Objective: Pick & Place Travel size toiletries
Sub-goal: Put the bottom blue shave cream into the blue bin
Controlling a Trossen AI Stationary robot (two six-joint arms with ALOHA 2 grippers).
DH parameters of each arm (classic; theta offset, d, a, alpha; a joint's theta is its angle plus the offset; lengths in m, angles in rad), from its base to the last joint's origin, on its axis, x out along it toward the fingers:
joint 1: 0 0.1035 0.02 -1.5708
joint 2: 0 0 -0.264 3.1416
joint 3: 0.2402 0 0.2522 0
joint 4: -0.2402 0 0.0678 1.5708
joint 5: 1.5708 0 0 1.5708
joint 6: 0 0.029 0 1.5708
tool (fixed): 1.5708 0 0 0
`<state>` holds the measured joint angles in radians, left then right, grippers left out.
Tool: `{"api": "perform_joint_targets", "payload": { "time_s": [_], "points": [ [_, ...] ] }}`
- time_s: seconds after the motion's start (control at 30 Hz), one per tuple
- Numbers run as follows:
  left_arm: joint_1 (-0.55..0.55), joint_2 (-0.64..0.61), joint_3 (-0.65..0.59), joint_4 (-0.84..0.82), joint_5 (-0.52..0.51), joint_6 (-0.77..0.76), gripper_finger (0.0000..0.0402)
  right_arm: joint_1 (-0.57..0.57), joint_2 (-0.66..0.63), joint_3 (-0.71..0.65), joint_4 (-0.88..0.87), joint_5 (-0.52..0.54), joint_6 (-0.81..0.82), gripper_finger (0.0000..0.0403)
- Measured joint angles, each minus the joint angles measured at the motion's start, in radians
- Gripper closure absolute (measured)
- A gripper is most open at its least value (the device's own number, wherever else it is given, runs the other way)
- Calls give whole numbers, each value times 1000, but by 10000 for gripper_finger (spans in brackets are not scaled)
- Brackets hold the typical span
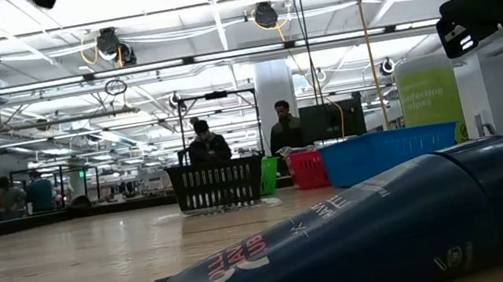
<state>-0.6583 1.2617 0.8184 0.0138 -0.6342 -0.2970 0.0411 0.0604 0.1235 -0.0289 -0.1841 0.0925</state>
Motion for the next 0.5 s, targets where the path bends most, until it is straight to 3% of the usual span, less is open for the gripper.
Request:
{"api": "perform_joint_targets", "payload": {
  "time_s": [0.13,0.27,0.4,0.5],
  "points": [
    [-29,-92,-106,51,-5,2,156,0,0,0,3,0,-3,399],
    [-37,-170,-262,246,-26,-25,156,0,1,0,16,0,-7,399],
    [16,-144,-381,383,79,-171,156,0,1,0,38,0,-7,399],
    [68,-58,-392,407,188,-270,156,0,1,0,78,0,-7,399]
  ]
}}
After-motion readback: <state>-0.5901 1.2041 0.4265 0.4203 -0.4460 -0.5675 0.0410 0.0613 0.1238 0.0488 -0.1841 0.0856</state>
